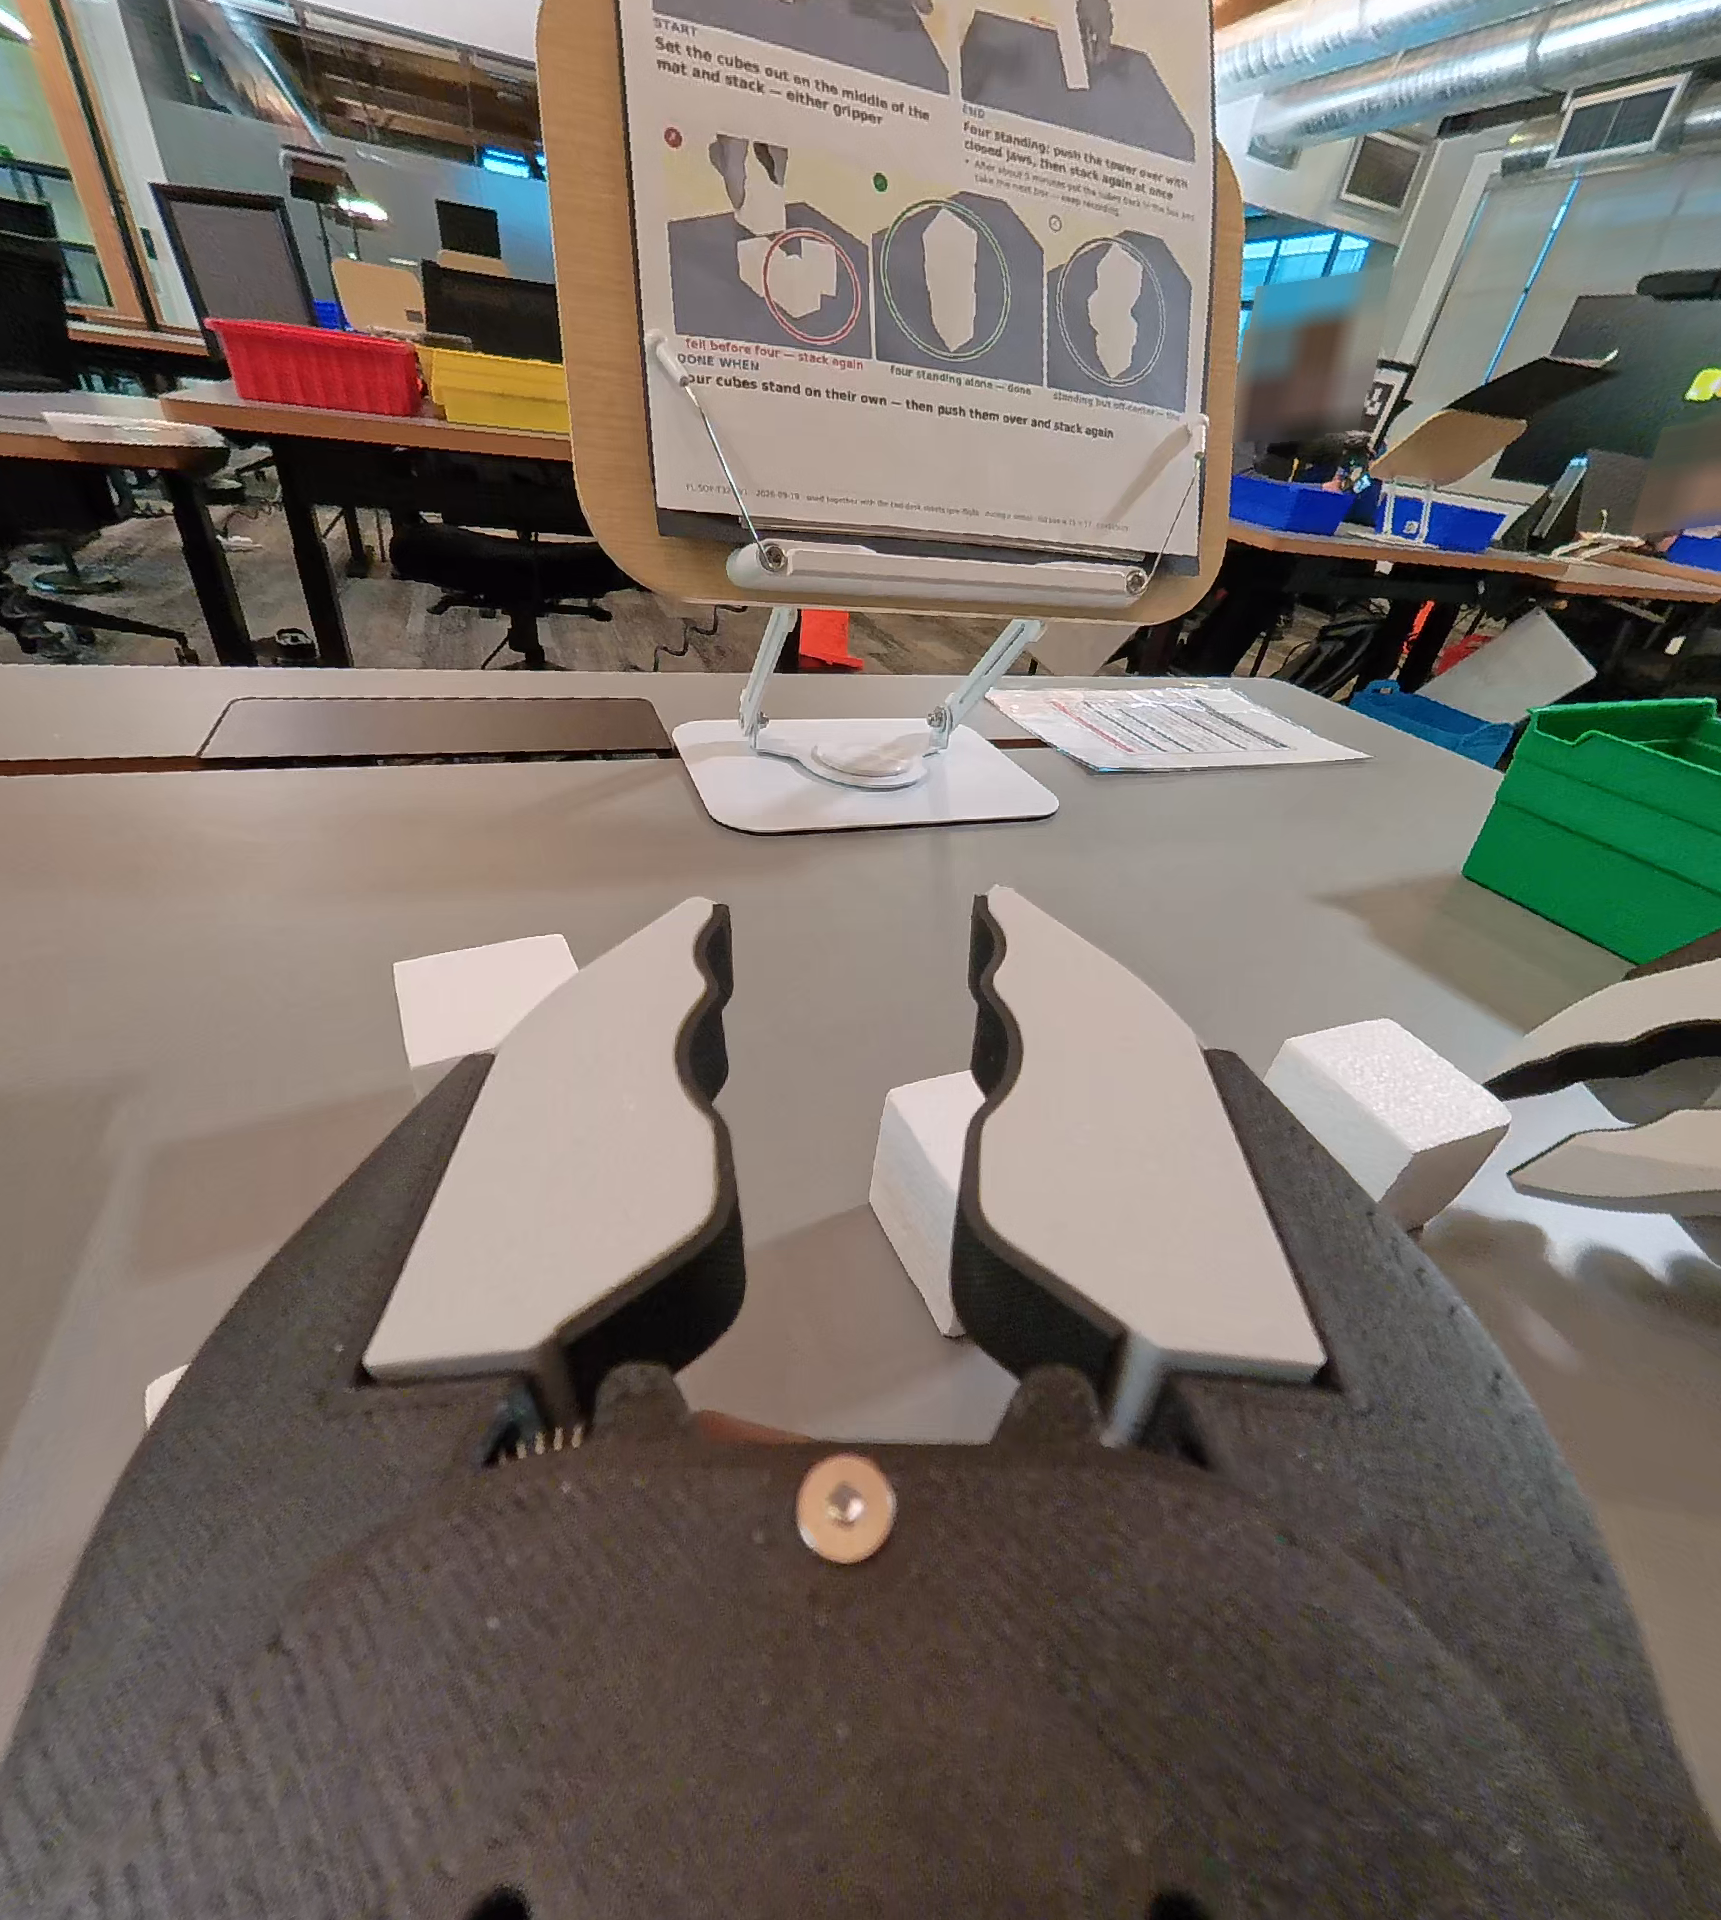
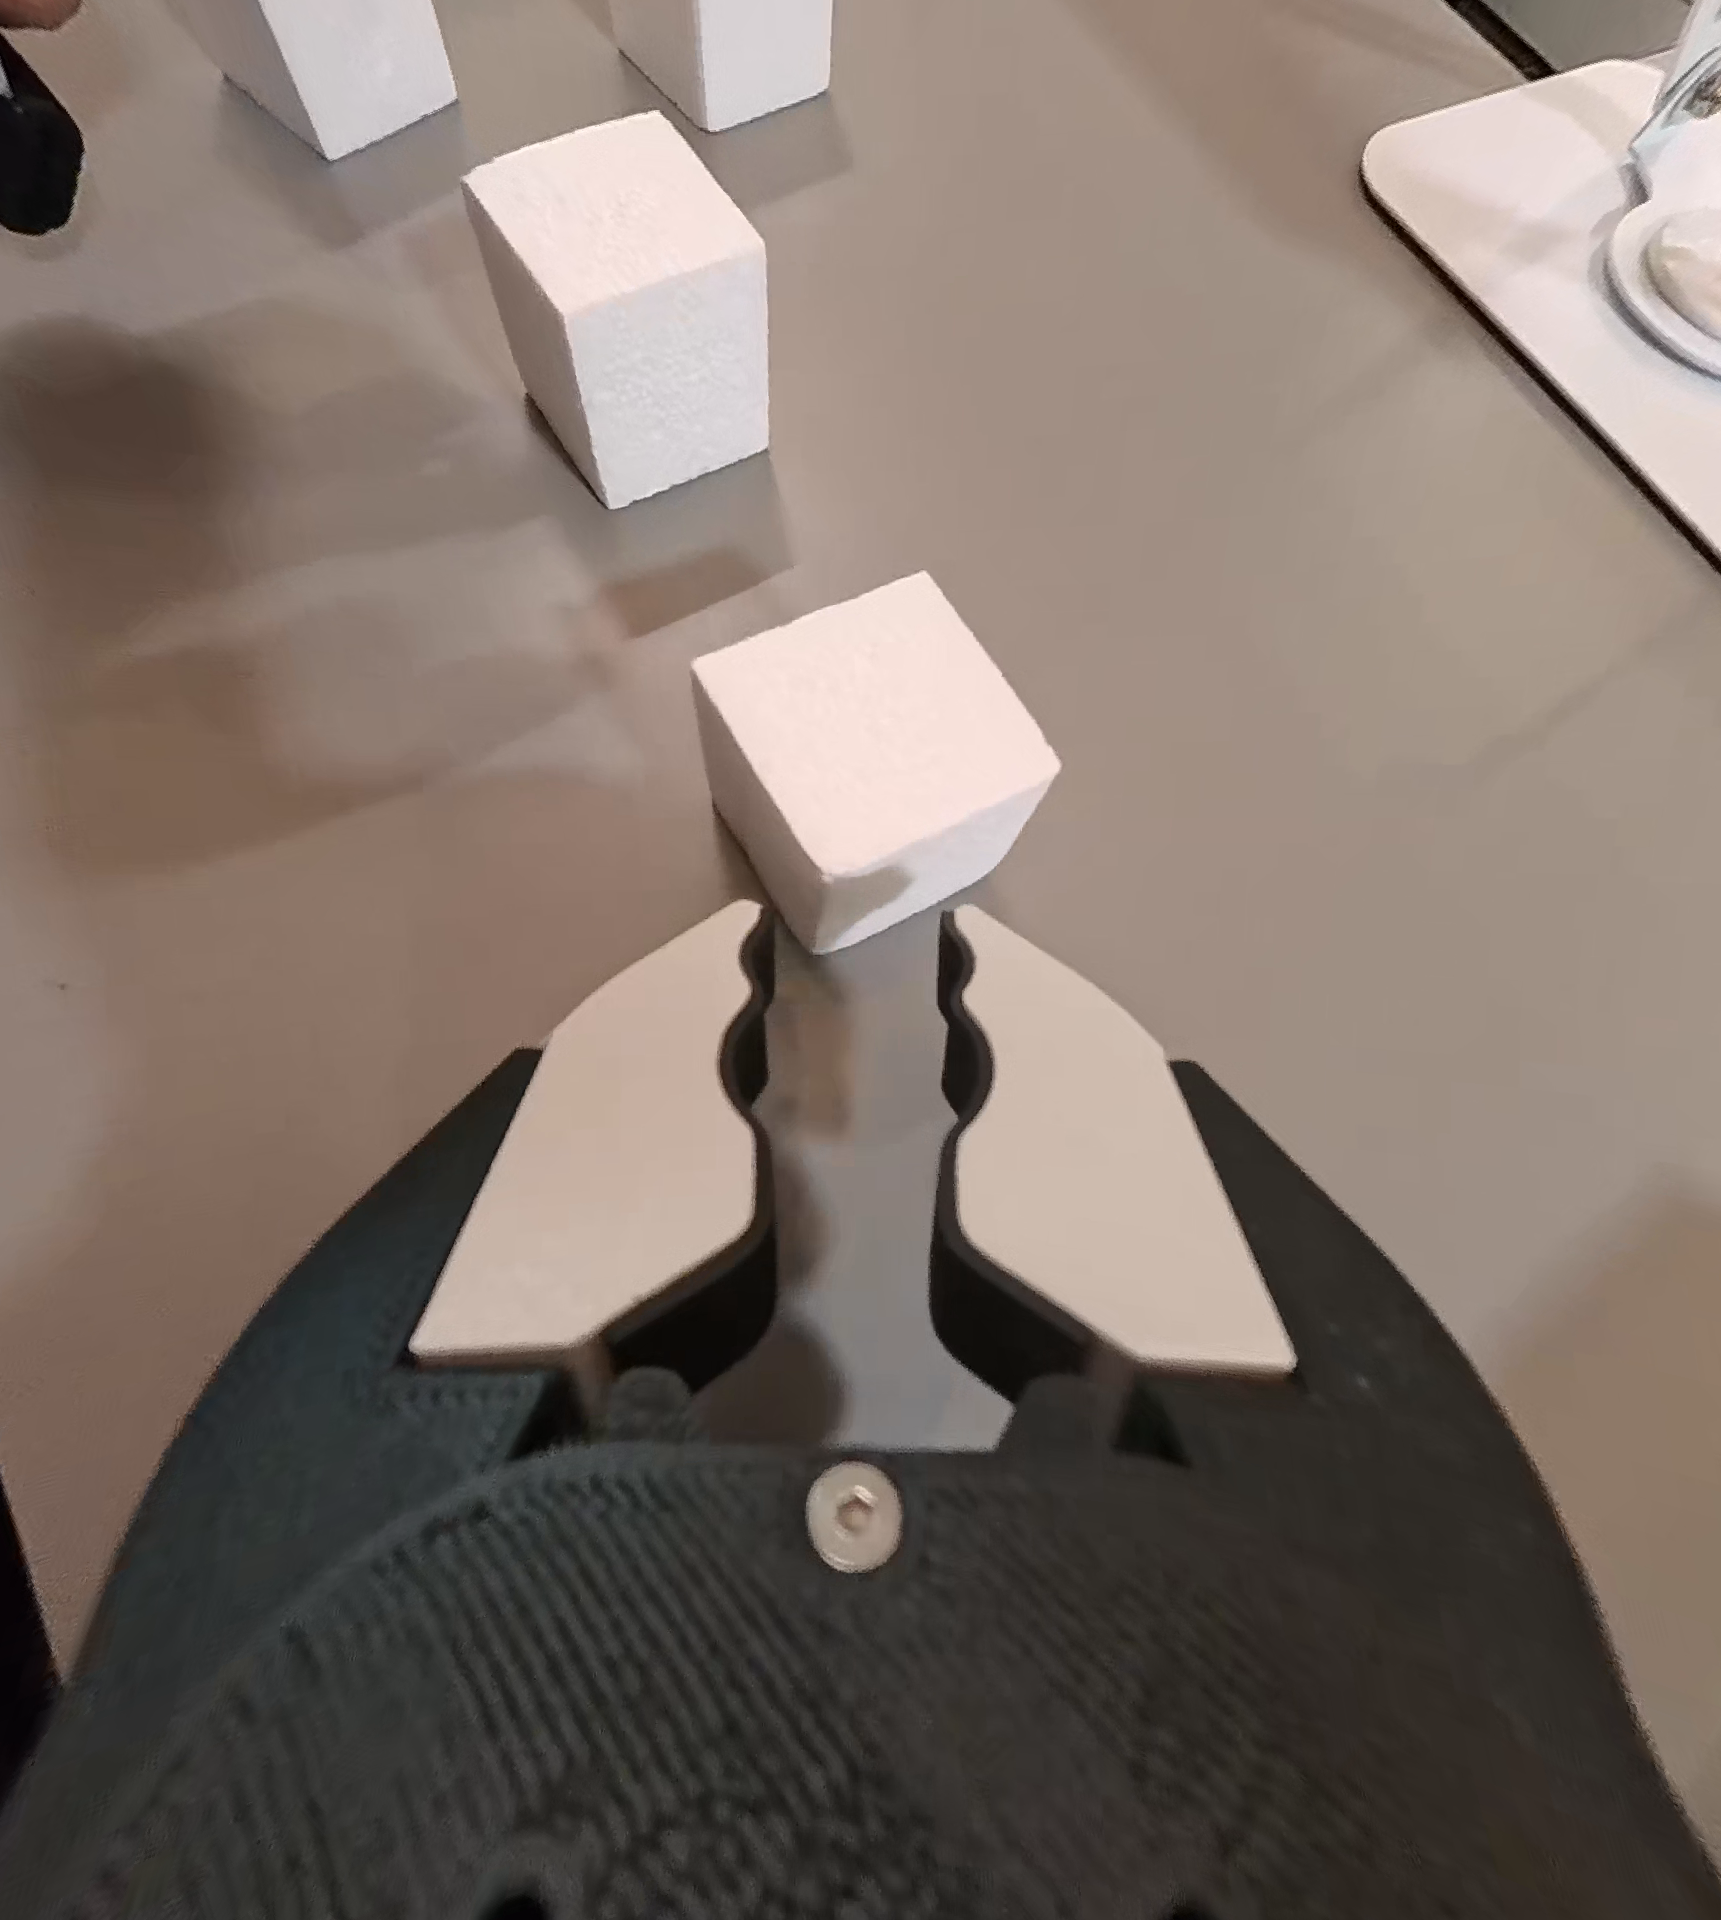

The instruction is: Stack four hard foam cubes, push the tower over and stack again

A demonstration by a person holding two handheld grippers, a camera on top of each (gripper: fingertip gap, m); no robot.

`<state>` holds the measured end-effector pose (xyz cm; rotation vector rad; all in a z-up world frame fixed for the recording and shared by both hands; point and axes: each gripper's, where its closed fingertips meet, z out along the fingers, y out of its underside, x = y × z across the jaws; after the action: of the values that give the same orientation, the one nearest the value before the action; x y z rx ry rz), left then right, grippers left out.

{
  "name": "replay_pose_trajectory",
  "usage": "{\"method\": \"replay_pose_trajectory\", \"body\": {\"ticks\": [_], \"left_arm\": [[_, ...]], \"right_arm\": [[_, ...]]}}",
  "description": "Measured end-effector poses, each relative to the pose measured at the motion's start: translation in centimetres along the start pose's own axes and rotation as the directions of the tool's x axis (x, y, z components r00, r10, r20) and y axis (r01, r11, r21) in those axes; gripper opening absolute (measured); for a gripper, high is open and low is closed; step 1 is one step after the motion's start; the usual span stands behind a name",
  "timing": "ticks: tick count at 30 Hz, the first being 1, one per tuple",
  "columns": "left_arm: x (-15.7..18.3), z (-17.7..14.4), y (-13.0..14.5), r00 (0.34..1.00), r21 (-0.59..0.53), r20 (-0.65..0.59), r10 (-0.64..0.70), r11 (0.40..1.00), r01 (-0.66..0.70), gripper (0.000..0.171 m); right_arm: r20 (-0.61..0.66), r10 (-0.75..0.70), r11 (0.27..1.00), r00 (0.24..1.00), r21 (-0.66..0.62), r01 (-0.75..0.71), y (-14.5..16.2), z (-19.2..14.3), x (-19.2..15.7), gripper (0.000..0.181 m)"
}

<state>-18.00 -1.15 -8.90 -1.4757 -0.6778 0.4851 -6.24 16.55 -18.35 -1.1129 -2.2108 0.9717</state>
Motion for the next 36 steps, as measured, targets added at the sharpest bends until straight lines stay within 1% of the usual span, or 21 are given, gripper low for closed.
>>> {"method": "replay_pose_trajectory", "body": {"ticks": [6, 8, 10, 13, 15, 16, 18, 19, 22, 25, 28, 30, 32, 33, 34, 35, 36], "left_arm": [[0.0, 0.0, 0.0, 1.0, 0.0, 0.001, 0.0, 1.0, 0.0, 0.044], [0.0, 0.0, 0.0, 1.0, 0.001, 0.002, 0.0, 1.0, 0.0, 0.044], [-0.1, 0.0, -0.1, 1.0, 0.003, 0.006, 0.0, 1.0, 0.0, 0.044], [-0.4, -0.1, -0.3, 1.0, 0.014, 0.019, -0.007, 1.0, 0.006, 0.044], [-0.8, -0.1, -0.5, 0.999, 0.027, 0.041, -0.012, 1.0, 0.011, 0.044], [-1.0, -0.2, -0.7, 0.998, 0.035, 0.056, -0.015, 0.999, 0.013, 0.044], [-1.8, -0.5, -1.1, 0.995, 0.06, 0.094, -0.022, 0.998, 0.017, 0.044], [-2.2, -0.7, -1.3, 0.993, 0.075, 0.112, -0.029, 0.997, 0.02, 0.044], [-3.1, -1.2, -1.9, 0.988, 0.108, 0.145, -0.051, 0.994, 0.035, 0.044], [-3.3, -1.3, -1.8, 0.988, 0.102, 0.143, -0.06, 0.994, 0.046, 0.045], [-3.1, -1.3, -1.7, 0.99, 0.094, 0.136, -0.048, 0.995, 0.035, 0.044], [-2.9, -1.3, -1.5, 0.991, 0.087, 0.127, -0.046, 0.996, 0.035, 0.044], [-2.9, -1.4, -1.5, 0.991, 0.082, 0.123, -0.045, 0.996, 0.035, 0.044], [-3.0, -1.5, -1.4, 0.992, 0.081, 0.122, -0.046, 0.996, 0.036, 0.044], [-3.0, -1.5, -1.4, 0.991, 0.082, 0.121, -0.051, 0.996, 0.041, 0.044], [-3.1, -1.6, -1.5, 0.991, 0.086, 0.121, -0.058, 0.995, 0.048, 0.044], [-3.2, -1.6, -1.5, 0.991, 0.088, 0.12, -0.066, 0.995, 0.055, 0.044]], "right_arm": [[-0.004, -0.006, 1.0, 1.0, -0.006, 0.006, 0.1, 0.0, 0.0, 0.033], [-0.018, -0.011, 1.0, 1.0, -0.01, 0.011, 0.3, -0.4, 0.7, 0.04], [-0.063, 0.008, 1.0, 0.998, -0.017, -0.009, 1.1, -1.3, 2.4, 0.053], [-0.079, 0.135, 0.99, 0.988, 0.054, -0.131, 1.0, -2.8, 4.9, 0.065], [-0.051, 0.193, 0.974, 0.98, 0.131, -0.185, -0.7, -3.5, 5.1, 0.071], [-0.032, 0.19, 0.969, 0.981, 0.169, -0.182, -2.0, -3.7, 4.7, 0.074], [0.001, 0.129, 0.97, 0.992, 0.206, -0.126, -4.6, -3.6, 3.3, 0.079], [0.013, 0.081, 0.976, 0.997, 0.2, -0.082, -5.7, -3.2, 2.5, 0.081], [0.078, -0.102, 0.988, 0.992, 0.128, 0.091, -8.6, -0.9, -0.1, 0.087], [0.188, -0.298, 0.954, 0.936, 0.045, 0.295, -10.8, 2.8, -2.8, 0.087], [0.293, -0.414, 0.897, 0.862, -0.031, 0.441, -11.4, 7.0, -4.4, 0.087], [0.375, -0.424, 0.871, 0.825, -0.081, 0.485, -11.0, 9.1, -5.2, 0.087], [0.437, -0.409, 0.846, 0.801, -0.147, 0.512, -10.0, 10.4, -5.6, 0.084], [0.444, -0.412, 0.83, 0.795, -0.177, 0.529, -9.5, 10.9, -5.4, 0.077], [0.429, -0.426, 0.818, 0.796, -0.192, 0.541, -9.3, 11.3, -5.1, 0.062], [0.417, -0.436, 0.819, 0.798, -0.185, 0.544, -9.4, 11.4, -4.9, 0.056], [0.423, -0.429, 0.832, 0.799, -0.161, 0.532, -9.6, 11.0, -5.0, 0.056]]}}
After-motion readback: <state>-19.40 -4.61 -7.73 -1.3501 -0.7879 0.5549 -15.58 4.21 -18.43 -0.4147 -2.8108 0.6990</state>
